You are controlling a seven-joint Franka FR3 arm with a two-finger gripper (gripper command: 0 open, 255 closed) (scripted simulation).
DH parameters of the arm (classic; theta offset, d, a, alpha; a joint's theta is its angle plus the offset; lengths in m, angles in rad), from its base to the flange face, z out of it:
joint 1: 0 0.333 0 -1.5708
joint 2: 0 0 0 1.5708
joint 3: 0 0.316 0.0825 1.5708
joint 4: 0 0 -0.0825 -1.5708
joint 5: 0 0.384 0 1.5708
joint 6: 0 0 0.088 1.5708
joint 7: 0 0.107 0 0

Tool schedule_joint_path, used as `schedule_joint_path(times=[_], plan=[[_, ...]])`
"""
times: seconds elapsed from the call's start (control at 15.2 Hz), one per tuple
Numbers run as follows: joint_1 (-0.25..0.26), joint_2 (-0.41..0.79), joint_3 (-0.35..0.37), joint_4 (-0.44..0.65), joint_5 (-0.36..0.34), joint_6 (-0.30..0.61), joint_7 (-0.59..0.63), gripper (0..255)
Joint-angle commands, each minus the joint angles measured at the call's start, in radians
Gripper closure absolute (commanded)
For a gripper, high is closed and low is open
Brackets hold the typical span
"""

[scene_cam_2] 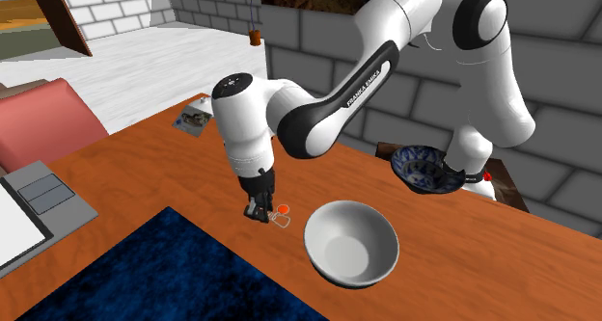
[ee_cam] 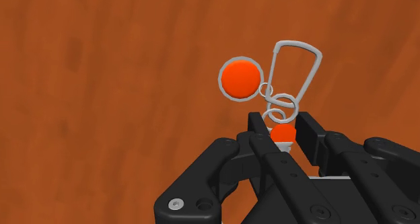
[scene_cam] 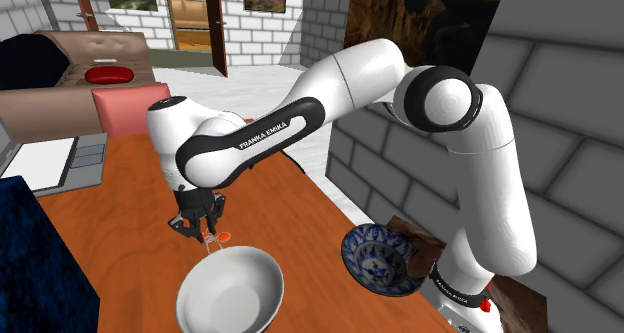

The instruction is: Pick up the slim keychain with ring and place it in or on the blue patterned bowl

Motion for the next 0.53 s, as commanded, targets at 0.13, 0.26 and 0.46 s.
schedule_joint_path(times=[0.13,0.26,0.46], plan=[[-0.003,-0.018,0.005,0.02,0.01,-0.039,-0.006,255],[-0.004,-0.028,0.007,0.033,0.015,-0.061,-0.009,255],[-0.005,-0.041,0.011,0.055,0.022,-0.095,-0.014,255]])
